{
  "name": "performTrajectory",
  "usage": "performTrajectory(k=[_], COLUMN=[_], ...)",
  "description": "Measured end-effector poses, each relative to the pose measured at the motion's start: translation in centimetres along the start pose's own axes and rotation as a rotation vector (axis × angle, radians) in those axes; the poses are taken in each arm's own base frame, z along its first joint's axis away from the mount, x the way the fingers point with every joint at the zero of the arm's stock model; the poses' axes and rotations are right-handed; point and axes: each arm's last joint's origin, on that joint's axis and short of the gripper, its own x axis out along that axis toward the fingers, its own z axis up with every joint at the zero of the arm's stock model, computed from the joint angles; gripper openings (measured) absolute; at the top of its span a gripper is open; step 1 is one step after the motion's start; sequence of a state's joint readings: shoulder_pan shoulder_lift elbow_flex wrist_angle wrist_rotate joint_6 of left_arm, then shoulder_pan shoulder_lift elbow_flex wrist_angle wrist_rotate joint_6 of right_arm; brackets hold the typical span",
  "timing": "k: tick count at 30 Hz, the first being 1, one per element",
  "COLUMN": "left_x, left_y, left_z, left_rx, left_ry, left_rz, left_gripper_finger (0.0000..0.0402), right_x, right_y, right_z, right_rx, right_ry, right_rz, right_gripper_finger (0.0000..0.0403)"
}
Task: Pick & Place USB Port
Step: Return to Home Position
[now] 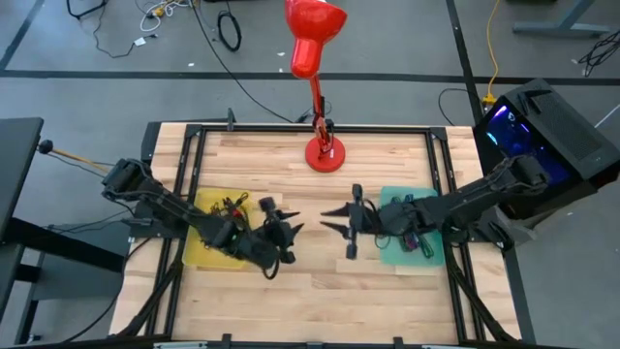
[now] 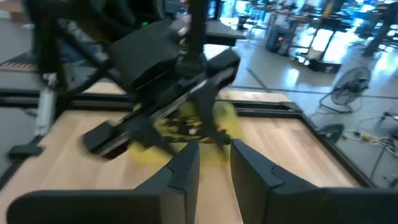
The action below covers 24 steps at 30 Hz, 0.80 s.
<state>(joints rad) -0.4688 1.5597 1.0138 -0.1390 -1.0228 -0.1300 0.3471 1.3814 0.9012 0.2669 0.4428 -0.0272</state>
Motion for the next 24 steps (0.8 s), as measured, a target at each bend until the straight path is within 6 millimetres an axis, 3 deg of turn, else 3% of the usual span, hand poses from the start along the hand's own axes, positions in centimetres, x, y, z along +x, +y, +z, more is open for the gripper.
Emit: performTrajectory(k=[5, 14, 24], left_x=[2.6, 6.0, 6.8], left_y=[1.3, 4.3, 5.1], left_z=[0.3, 0.3, 0.2], left_rx=[0.018, -0.002, -0.135], left_ry=[0.037, 0.066, 0.083], left_rz=[-0.139, -0.069, -0.037], left_gripper_finger=[0.016, 0.016, 0.0161], right_x=[1.3, 2.2, 2.2], right_y=[-2.2, -5.7, -5.9], right_z=[-0.2, -0.4, -0.9], right_rx=[0.003, -0.069, -0.005], right_ry=[-0.007, 0.007, 0.056], right_rz=[0.005, -0.088, -0.086], right_gripper_finger=[0.0091, 0.0091, 0.0091])
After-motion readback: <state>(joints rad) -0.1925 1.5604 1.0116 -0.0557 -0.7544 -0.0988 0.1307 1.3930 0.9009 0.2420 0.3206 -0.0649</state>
